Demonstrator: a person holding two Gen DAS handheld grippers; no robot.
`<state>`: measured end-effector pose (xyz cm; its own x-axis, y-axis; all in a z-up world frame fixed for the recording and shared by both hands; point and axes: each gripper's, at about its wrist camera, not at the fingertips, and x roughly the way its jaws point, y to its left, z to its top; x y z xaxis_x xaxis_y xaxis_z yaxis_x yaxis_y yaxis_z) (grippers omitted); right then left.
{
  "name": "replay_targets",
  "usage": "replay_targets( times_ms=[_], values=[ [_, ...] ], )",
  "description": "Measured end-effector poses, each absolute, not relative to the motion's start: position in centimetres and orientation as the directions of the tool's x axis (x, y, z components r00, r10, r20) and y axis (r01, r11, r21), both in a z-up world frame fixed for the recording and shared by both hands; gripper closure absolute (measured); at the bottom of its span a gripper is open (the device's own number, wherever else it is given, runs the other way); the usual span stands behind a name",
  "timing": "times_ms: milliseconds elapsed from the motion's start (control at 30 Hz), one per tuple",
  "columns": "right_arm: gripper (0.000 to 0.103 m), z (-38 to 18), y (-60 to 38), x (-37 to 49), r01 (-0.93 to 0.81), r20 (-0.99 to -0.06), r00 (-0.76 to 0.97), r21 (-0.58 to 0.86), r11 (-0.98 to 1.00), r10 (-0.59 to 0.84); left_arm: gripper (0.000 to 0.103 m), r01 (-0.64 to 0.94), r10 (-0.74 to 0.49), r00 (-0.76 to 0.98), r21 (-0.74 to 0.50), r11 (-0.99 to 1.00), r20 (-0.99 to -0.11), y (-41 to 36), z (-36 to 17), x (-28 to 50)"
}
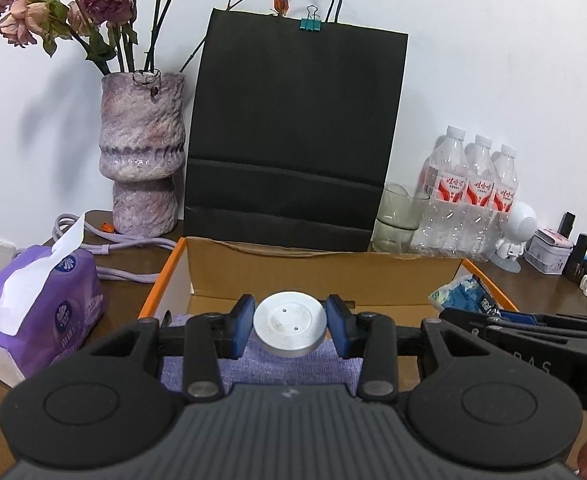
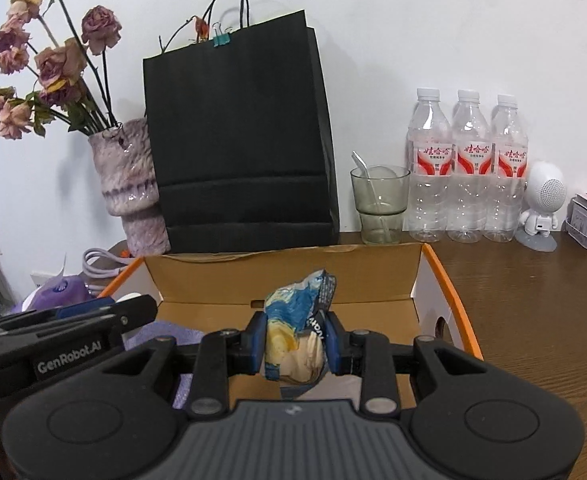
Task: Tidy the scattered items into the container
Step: 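Carry the packet and puck over the box and release both inside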
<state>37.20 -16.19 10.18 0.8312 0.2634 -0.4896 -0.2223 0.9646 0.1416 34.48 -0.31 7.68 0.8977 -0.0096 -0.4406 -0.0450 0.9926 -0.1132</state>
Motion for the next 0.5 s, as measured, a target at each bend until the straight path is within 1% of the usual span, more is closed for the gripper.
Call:
replay_targets(
  times_ms=[67, 133, 167, 200, 233, 267, 300, 333, 433, 500],
  values=[
    [0.074, 10.1, -16.2, 37.1, -0.223, -0.489, 0.832, 0.139, 0.965, 0.262, 0.063, -0.046, -0.009, 0.897, -0.113, 0.993, -0.442, -0.3, 7.7, 34.5],
    [0.07, 10.2, -16.3, 37.1, -0.221, -0.49, 0.832, 0.139, 0.965, 0.261, 0.062, -0.052, -0.002, 0.896, -0.111, 0.992, -0.444, -0.2, 7.7, 34.5],
    [0.062, 10.2, -16.3, 37.2, -0.217, -0.493, 0.831, 0.14, 0.966, 0.258, 0.062, -0.055, 0.001, 0.896, -0.109, 0.992, -0.444, -0.2, 7.7, 34.5],
    [0.038, 10.2, -16.5, 37.3, -0.219, -0.497, 0.827, 0.145, 0.965, 0.262, 0.058, -0.058, 0.004, 0.896, -0.107, 0.993, -0.445, -0.2, 7.8, 34.5],
    [0.021, 10.2, -16.6, 37.4, -0.221, -0.503, 0.822, 0.151, 0.963, 0.268, 0.038, -0.076, 0.024, 0.893, -0.098, 0.992, -0.449, -0.1, 7.9, 34.5],
    [0.0, 10.3, -16.7, 37.4, -0.219, -0.508, 0.819, 0.154, 0.964, 0.267, 0.023, -0.112, 0.063, 0.889, -0.081, 0.99, -0.454, 0.0, 8.0, 34.4],
    [0.0, 10.4, -16.9, 37.4, -0.195, -0.508, 0.827, 0.145, 0.97, 0.242, 0.0, -0.153, 0.108, 0.885, -0.063, 0.986, -0.454, 0.0, 8.2, 34.4],
    [0.0, 10.6, -17.3, 37.4, -0.184, -0.506, 0.831, 0.143, 0.972, 0.232, 0.0, -0.176, 0.137, 0.887, -0.05, 0.983, -0.441, 0.1, 8.2, 34.3],
    [0.0, 11.1, -18.4, 37.4, -0.184, -0.503, 0.826, 0.185, 0.965, 0.254, 0.0, -0.134, 0.089, 0.896, -0.075, 0.988, -0.436, 0.2, 8.6, 34.0],
    [0.0, 11.3, -18.8, 37.4, -0.182, -0.501, 0.825, 0.207, 0.961, 0.264, 0.0, -0.128, 0.078, 0.898, -0.088, 0.988, -0.434, 0.0, 8.8, 33.8]
  ],
)
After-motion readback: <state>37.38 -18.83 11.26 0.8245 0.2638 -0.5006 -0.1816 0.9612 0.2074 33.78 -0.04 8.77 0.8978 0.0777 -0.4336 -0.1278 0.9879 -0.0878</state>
